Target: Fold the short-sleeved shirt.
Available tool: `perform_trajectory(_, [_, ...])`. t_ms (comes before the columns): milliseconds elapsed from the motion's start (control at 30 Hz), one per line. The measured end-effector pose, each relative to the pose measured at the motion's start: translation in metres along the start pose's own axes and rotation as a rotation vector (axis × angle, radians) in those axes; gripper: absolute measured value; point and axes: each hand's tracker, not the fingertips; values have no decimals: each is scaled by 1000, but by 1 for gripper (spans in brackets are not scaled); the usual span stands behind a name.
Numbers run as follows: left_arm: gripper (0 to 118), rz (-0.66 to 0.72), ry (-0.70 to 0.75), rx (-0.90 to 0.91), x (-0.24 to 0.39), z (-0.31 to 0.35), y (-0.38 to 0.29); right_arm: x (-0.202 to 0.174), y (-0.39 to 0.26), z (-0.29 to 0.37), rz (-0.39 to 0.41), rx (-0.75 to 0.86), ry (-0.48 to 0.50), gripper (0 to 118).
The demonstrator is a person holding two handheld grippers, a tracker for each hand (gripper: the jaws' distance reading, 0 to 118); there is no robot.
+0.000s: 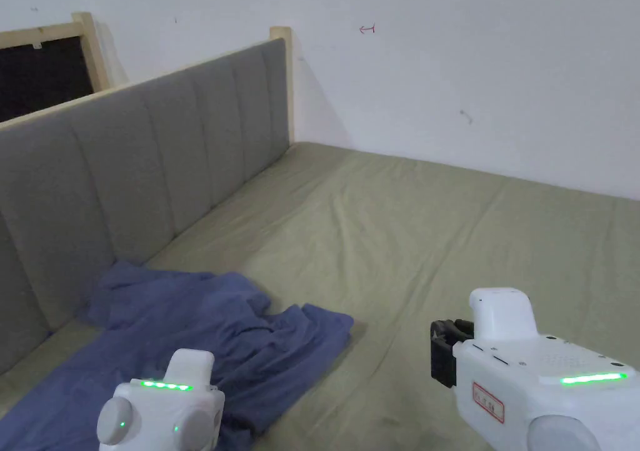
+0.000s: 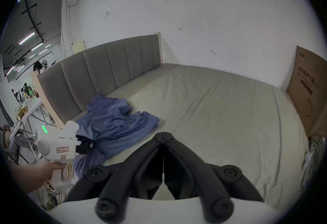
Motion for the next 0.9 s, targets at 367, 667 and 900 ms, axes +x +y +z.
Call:
perform_trajectory(367, [0,-34,-131,332,-4,156,79,34,12,75,-74,129,-54,1])
perform_trajectory(667, [0,-122,-592,492,110,273,137,98,8,183,-137,260,-224,1])
perform_trajectory(900, [0,-244,-782,444,227,292,145,154,-10,254,-185,322,-406,1])
